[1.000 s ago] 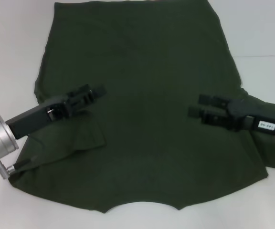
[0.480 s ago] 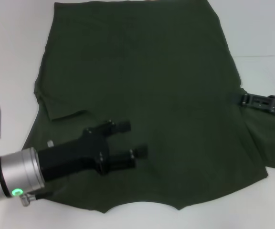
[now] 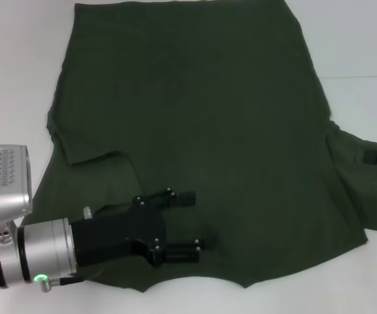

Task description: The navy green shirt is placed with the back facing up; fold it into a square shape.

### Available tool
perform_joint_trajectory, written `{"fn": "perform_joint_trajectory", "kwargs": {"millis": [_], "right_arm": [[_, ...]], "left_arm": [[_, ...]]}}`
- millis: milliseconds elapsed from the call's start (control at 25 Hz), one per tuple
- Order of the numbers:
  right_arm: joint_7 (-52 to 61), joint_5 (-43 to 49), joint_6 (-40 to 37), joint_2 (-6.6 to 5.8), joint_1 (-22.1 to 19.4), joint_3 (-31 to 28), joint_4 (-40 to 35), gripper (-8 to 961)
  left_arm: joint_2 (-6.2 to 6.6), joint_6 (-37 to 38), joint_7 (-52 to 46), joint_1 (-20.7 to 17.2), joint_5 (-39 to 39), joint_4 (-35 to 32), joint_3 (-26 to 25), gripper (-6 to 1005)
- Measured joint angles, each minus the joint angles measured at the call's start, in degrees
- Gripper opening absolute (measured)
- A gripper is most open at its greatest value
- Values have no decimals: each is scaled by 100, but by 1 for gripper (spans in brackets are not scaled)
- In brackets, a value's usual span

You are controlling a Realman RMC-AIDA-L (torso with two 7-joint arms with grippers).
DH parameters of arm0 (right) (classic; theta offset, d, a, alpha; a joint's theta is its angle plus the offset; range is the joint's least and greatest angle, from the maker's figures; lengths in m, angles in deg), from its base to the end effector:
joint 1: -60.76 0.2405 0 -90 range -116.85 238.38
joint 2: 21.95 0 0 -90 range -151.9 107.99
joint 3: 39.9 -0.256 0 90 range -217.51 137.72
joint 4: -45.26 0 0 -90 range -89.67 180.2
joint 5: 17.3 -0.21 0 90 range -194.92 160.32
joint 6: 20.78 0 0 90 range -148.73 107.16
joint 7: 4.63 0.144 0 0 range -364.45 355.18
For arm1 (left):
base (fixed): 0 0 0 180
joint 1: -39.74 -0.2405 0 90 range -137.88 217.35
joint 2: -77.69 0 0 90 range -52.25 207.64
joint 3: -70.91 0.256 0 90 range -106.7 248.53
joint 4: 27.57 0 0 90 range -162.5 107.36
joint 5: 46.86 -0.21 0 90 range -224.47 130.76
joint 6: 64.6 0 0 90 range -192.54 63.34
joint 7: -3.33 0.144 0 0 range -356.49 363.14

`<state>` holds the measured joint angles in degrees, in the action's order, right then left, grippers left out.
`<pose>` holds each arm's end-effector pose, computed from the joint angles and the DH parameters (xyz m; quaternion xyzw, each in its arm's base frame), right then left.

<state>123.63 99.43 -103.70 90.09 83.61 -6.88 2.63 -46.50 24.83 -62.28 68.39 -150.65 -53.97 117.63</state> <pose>0.3418 0.3234 0.0839 -0.7193 0.6127 0.2630 0.1952 -0.2375 0.2915 -0.0667 -0.9220 -0.1843 -0.3314 0.0786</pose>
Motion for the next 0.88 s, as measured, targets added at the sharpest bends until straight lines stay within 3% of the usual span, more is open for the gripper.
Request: {"fn": "perform_joint_trajectory", "kwargs": {"millis": [480, 880], "right_arm": [[74, 429, 378, 64, -299, -489, 275, 898], [-61, 436, 781, 101, -150, -453, 660, 898]], "left_arm": [[7, -21, -20, 48, 15, 102, 57, 937], [17, -51, -23, 58, 44, 107, 51, 938]]}}
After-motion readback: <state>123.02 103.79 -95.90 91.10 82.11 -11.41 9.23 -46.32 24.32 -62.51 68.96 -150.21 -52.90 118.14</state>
